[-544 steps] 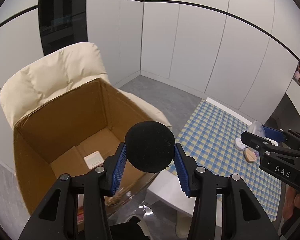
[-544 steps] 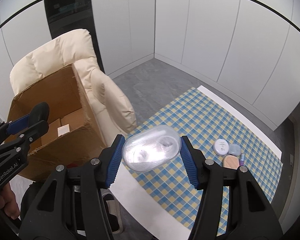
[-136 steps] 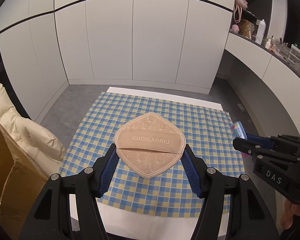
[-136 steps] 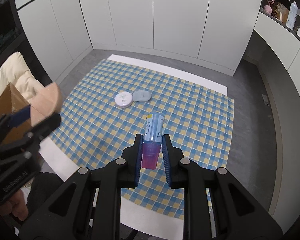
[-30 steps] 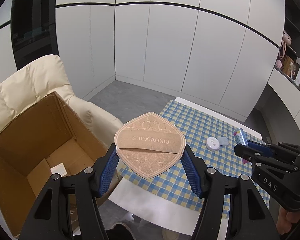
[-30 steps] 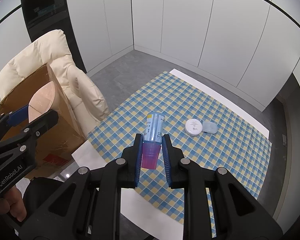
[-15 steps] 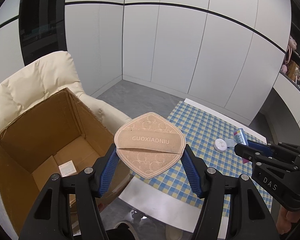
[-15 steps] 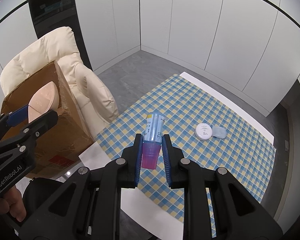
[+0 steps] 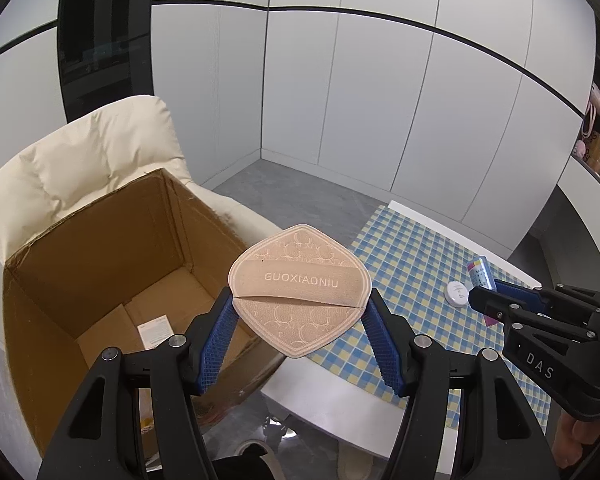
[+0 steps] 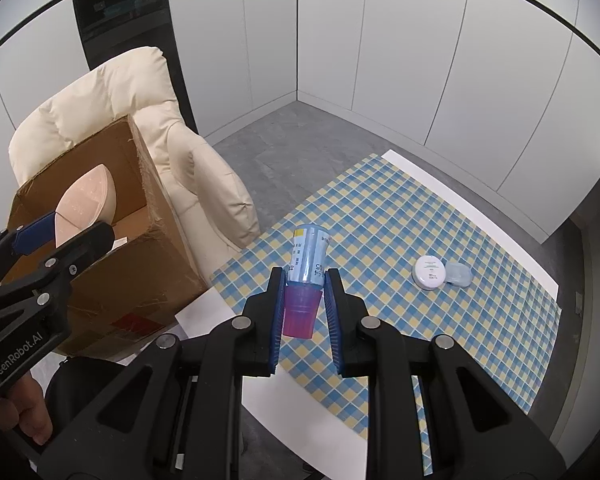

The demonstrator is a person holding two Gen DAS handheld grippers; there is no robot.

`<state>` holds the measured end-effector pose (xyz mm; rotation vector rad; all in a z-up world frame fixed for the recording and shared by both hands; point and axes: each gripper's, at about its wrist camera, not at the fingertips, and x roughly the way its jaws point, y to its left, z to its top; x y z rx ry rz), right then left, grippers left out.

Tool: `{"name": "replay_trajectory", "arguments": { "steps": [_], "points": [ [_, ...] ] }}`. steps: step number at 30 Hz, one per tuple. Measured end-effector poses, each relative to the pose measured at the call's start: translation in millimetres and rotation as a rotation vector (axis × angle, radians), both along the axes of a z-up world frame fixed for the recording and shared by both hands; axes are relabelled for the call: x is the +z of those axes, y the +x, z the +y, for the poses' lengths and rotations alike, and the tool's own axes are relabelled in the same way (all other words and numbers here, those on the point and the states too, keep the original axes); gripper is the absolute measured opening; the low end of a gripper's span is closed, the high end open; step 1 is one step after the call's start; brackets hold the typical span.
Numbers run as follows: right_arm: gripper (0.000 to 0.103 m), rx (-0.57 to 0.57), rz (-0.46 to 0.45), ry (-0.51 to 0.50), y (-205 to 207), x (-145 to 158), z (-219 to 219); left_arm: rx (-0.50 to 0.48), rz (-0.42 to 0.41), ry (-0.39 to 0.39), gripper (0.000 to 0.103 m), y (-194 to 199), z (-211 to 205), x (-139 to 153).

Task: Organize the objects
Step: 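Carry the peach puff and pink-blue tube toward the cardboard box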

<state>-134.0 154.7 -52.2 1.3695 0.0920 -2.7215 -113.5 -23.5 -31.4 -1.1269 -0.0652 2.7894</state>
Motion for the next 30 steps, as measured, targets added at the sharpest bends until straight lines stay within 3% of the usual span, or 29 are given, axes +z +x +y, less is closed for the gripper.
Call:
{"name": "replay_trajectory", "arguments": {
  "steps": [30],
  "points": [
    [0.020, 0.120, 0.017, 0.007, -8.7, 1.4, -74.4, 0.130, -0.007, 0.004, 0.063, 19.3, -62.1, 3.2]
  ]
}}
